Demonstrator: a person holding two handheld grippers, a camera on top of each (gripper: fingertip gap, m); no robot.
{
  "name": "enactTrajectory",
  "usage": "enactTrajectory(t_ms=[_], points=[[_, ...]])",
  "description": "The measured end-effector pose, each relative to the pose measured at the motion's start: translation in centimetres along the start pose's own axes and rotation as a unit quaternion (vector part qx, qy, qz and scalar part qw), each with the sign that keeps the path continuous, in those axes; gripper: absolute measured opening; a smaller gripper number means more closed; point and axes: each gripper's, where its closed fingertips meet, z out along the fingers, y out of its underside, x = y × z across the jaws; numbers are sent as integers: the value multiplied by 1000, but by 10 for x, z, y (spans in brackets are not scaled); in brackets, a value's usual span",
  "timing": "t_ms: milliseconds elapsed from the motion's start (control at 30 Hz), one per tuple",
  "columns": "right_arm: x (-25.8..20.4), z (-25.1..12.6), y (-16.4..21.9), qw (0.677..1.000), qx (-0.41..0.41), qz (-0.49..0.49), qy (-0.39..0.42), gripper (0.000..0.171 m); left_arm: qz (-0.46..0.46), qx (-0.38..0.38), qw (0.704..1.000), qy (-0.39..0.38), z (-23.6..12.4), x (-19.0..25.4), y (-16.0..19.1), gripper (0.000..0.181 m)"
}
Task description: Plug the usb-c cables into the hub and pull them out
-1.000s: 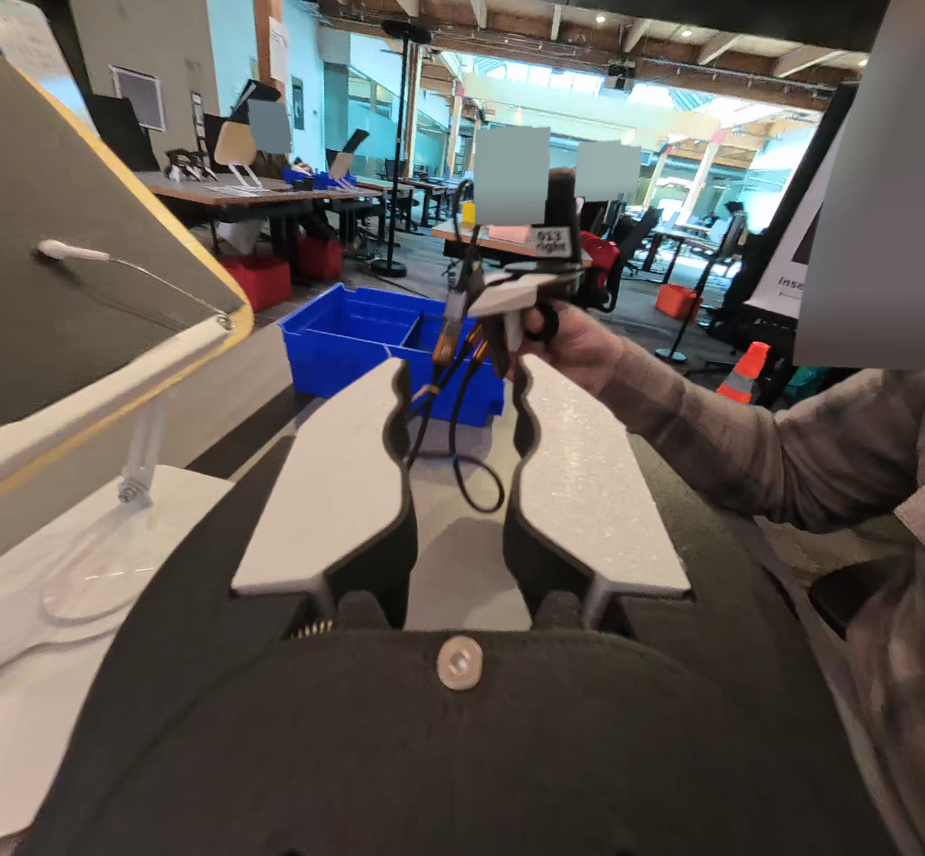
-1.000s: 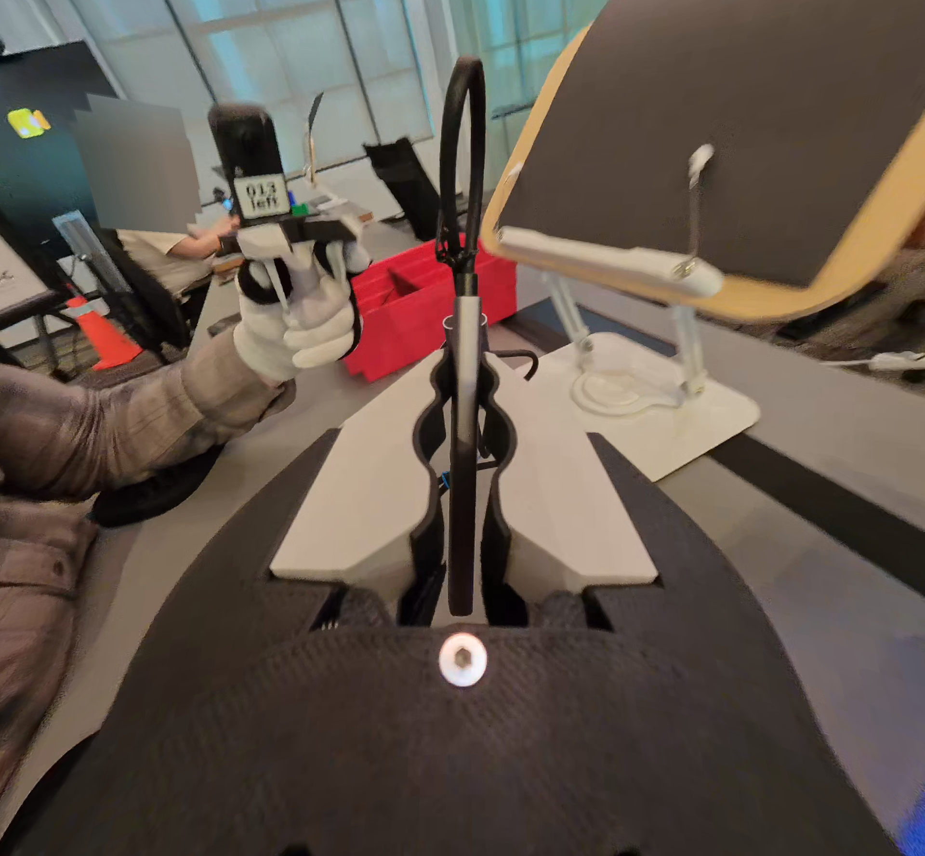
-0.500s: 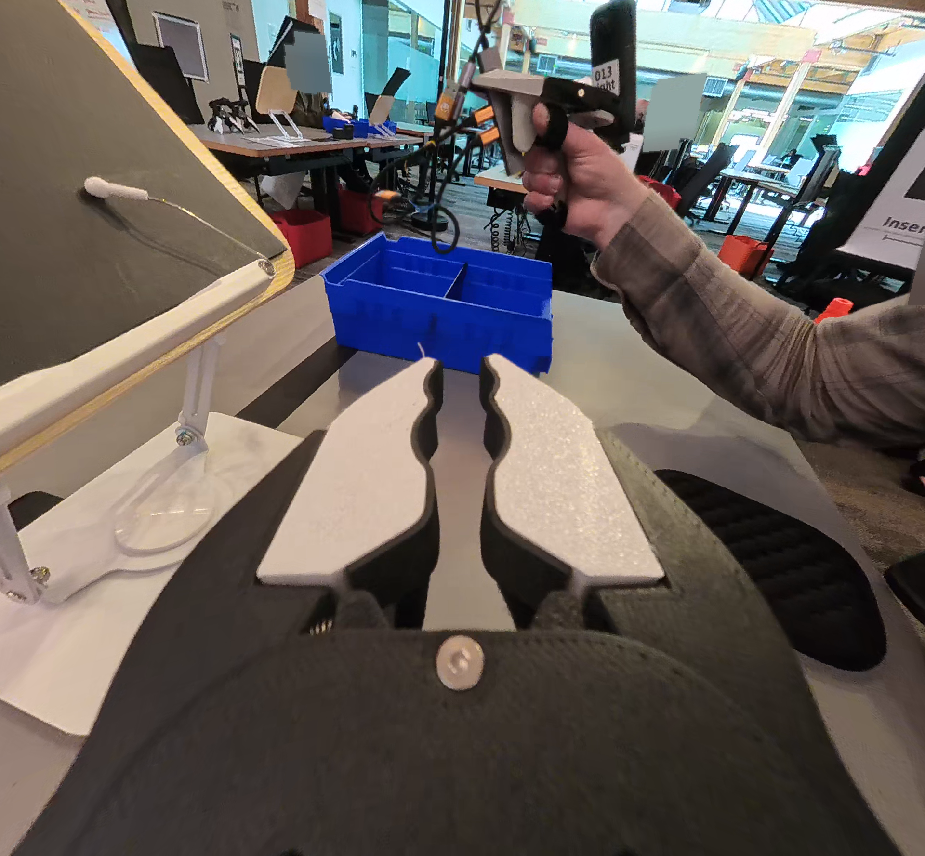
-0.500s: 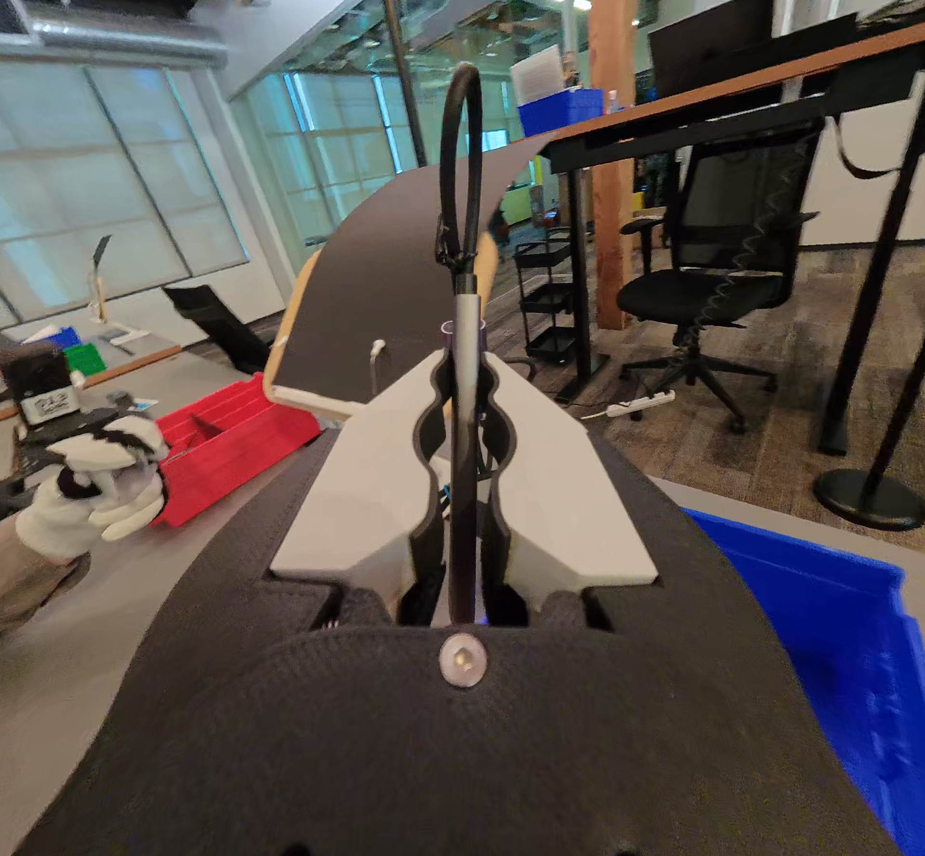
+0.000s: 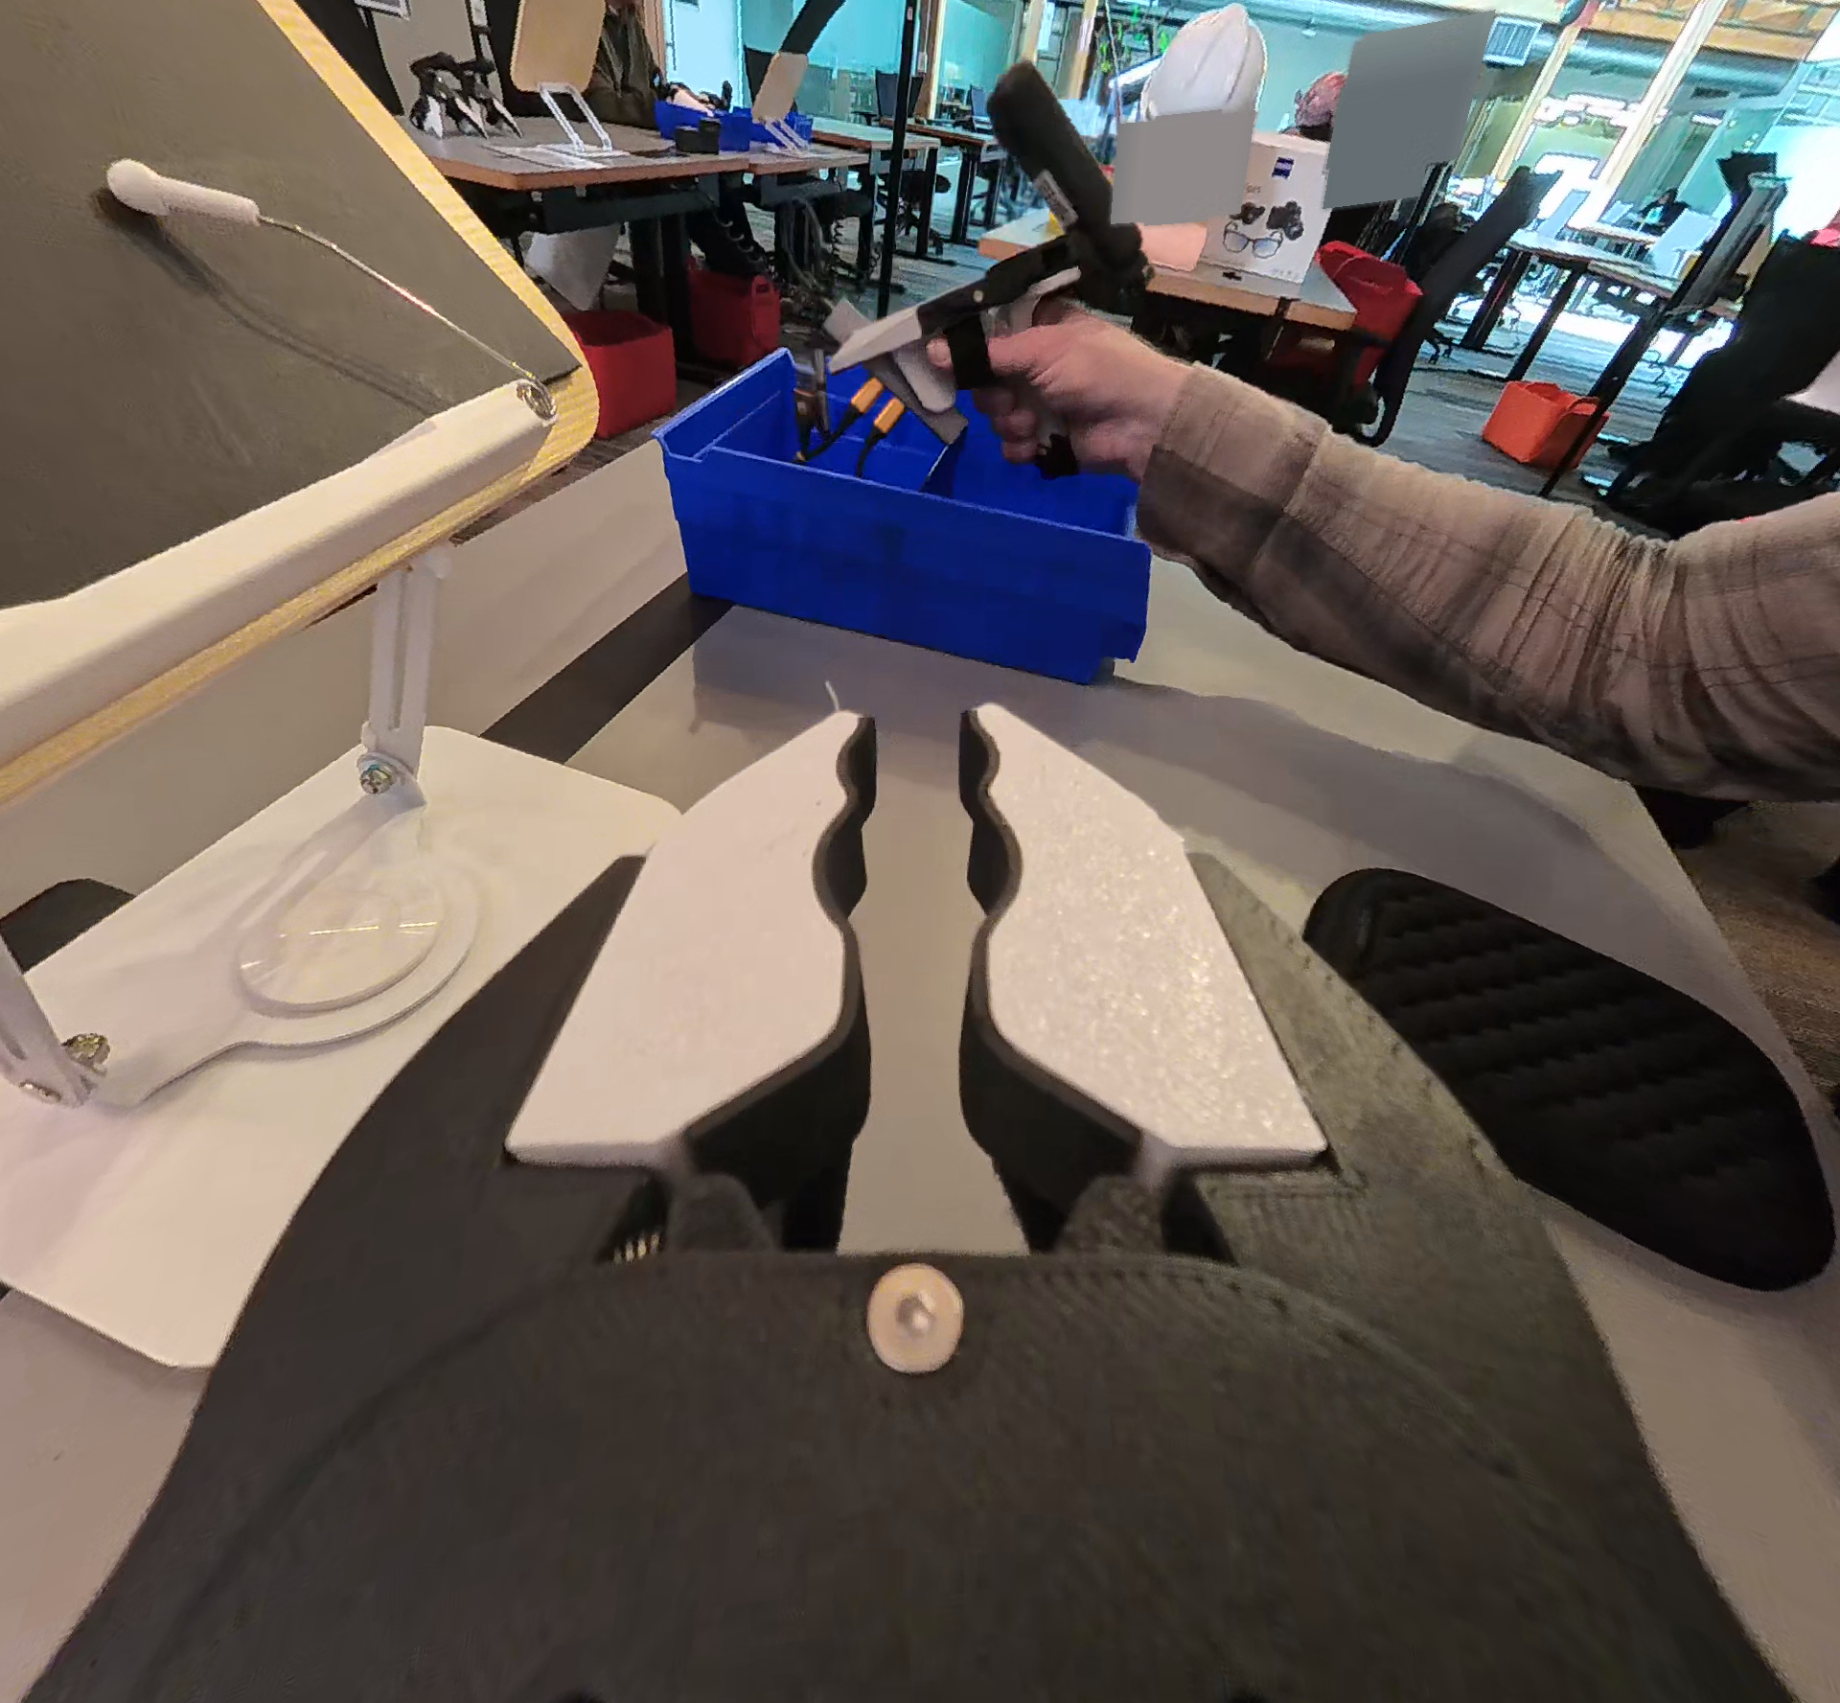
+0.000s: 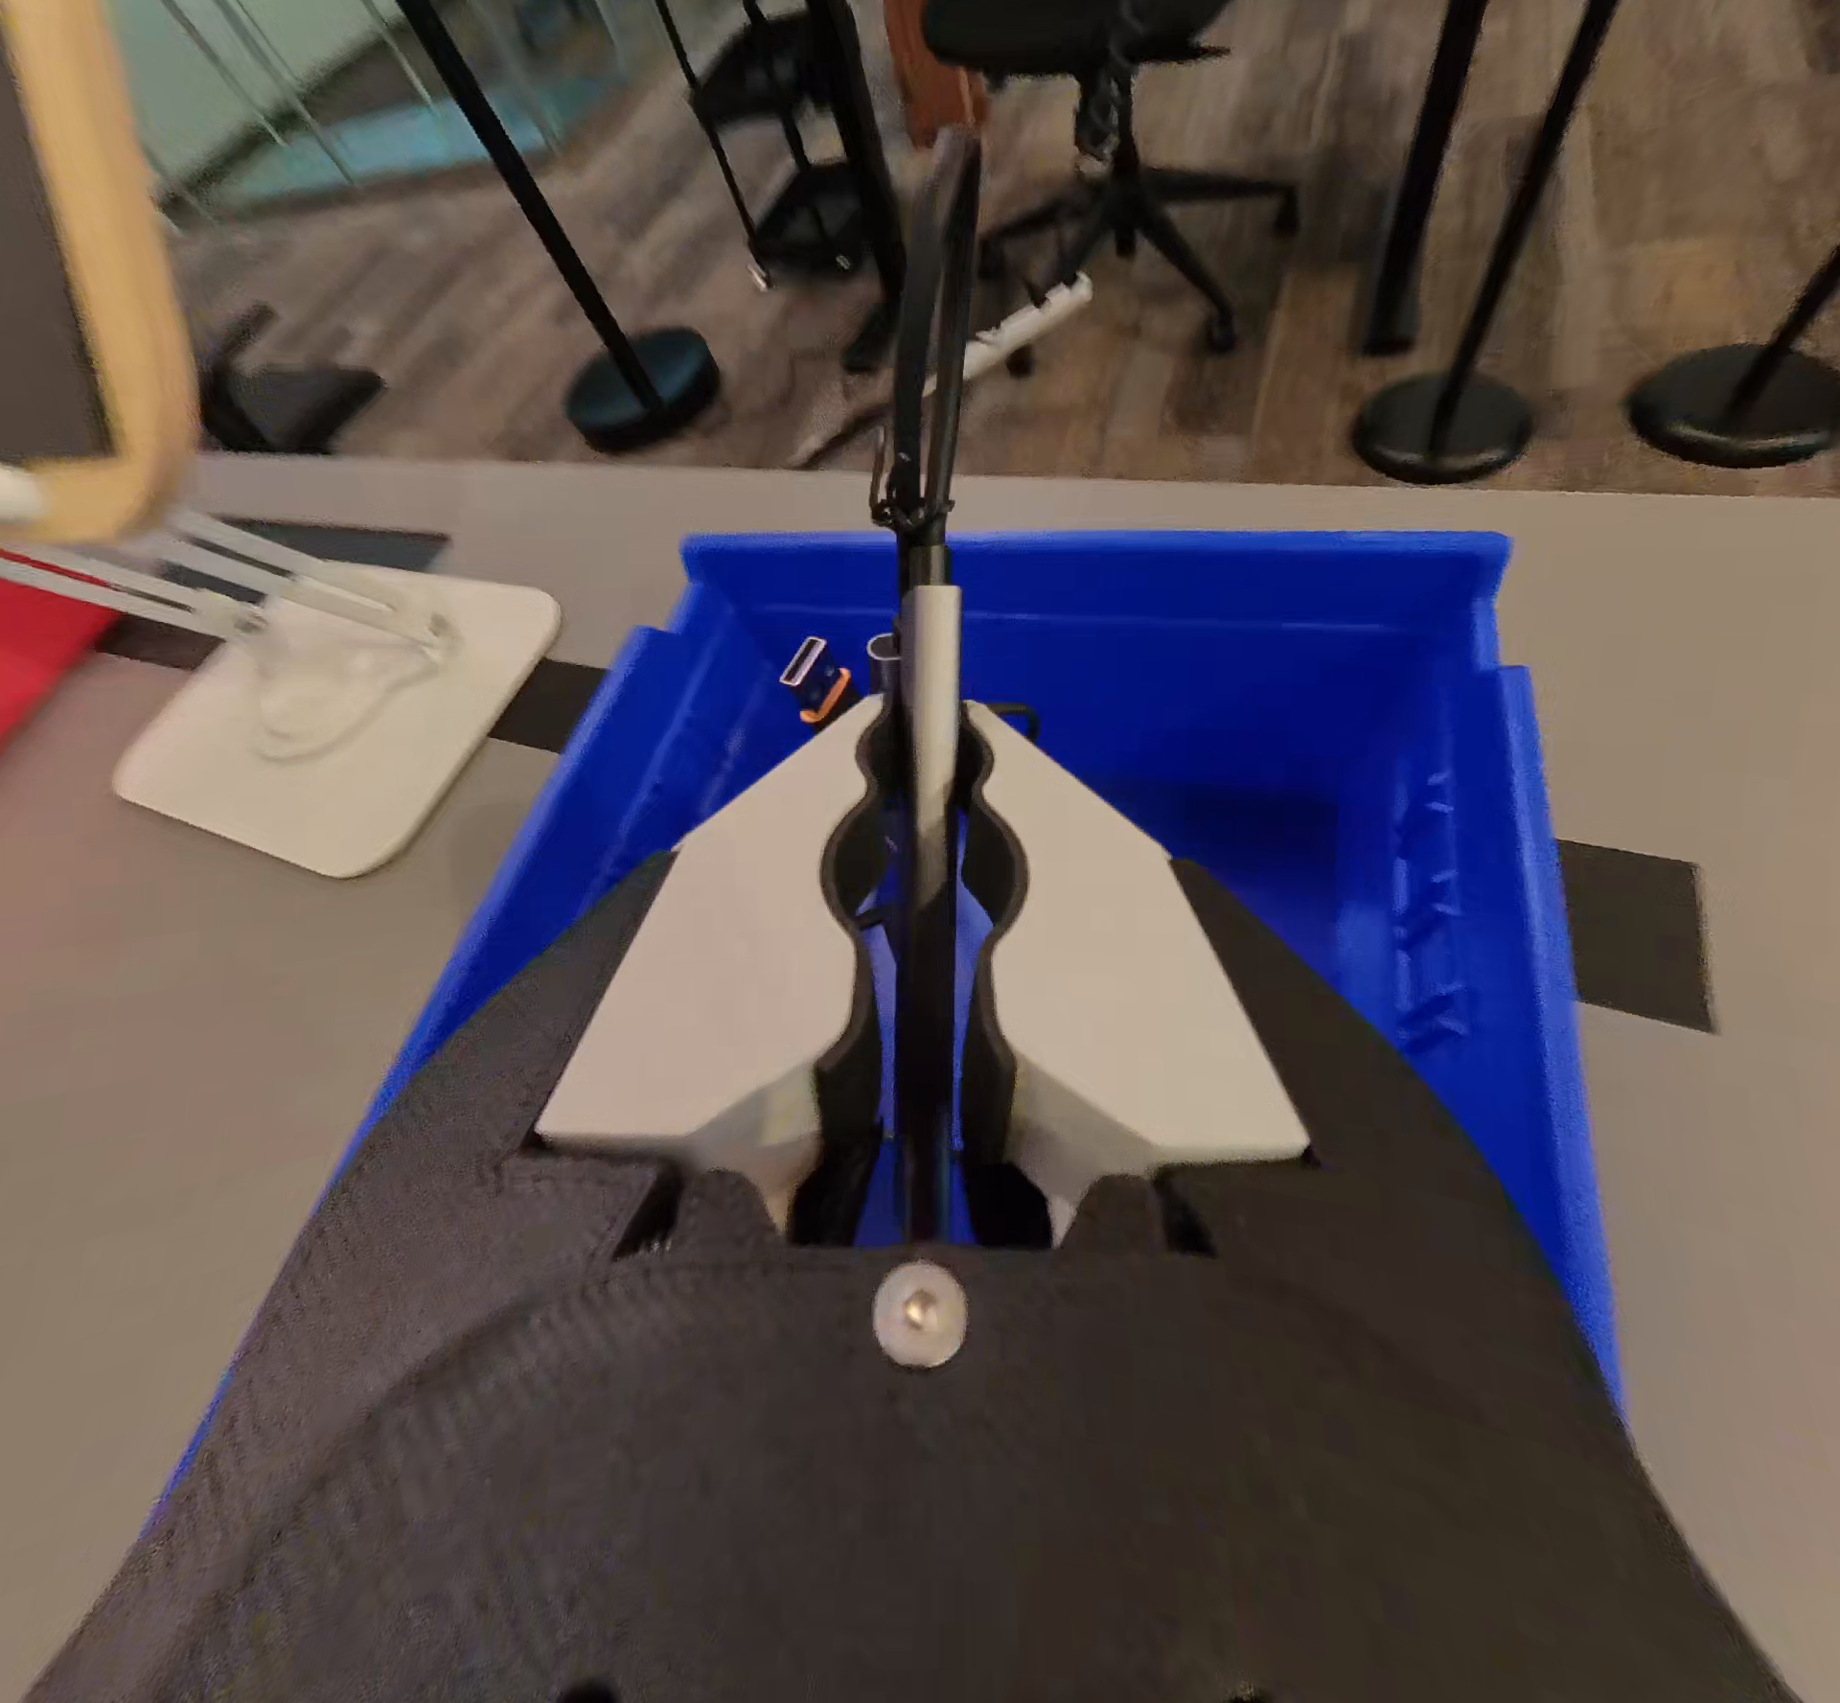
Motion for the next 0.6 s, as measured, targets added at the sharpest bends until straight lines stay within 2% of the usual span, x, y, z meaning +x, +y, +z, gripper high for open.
enactTrajectory(t_ms=[100, 233, 400, 533, 600], points=[[13, 3, 14, 996, -71, -41, 44, 8, -2, -8, 1000, 2, 2, 0, 4, 16], [35, 9, 48, 971, -200, -89, 95, 8, 2, -23, 1000, 1, 5, 1, 10, 18], [48, 6, 67, 921, -339, -135, 136, 16, 9, -41, 999, -2, 9, 1, 16, 21], [47, -1, 62, 902, -376, -147, 152, 78, 12, -50, 999, -9, 9, -2, 18, 27], [43, -8, 51, 906, -359, -153, 161, 96, 6, -57, 998, -26, 8, -9, 20, 32]])
